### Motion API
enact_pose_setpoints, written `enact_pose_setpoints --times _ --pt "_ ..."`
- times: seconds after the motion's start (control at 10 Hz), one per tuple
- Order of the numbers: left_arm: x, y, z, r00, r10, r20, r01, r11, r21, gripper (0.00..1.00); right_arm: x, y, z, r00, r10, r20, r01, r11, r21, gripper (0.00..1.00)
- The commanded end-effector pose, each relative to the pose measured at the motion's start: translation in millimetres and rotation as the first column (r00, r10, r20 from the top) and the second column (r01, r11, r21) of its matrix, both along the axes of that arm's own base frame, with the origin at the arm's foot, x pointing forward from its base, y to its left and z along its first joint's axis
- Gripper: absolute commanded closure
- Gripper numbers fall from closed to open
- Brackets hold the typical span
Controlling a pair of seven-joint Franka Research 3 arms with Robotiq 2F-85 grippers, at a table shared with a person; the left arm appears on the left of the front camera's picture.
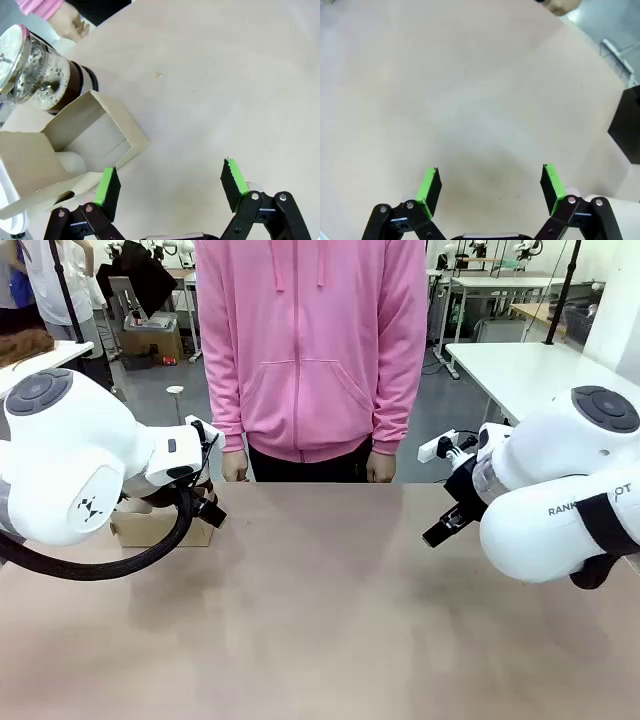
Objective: Pour a drink into a cup and package it in a carrier.
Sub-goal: Pick up the 600 ml Paper Cup and place it in the middle top area of the table.
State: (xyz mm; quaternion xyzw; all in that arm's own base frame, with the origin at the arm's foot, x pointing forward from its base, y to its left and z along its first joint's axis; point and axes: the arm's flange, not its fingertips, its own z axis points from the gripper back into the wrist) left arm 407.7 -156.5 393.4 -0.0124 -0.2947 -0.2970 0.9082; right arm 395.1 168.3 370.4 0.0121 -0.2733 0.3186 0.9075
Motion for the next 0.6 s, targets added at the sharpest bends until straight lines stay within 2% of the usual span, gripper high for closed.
enact_pose_setpoints --times 0.0,0.5 --pt "0.3 -0.1 3.4 1.0 0.0 0.008 0.0 1.0 -0.003 0.0 0.0 0.0 0.0 1.0 0.0 0.0 0.0 1.0 0.0 0.0" --pt "0.3 -0.1 3.4 1.0 0.0 0.008 0.0 1.0 -0.003 0.0 0.0 0.0 0.0 1.0 0.0 0.0 0.0 1.0 0.0 0.0"
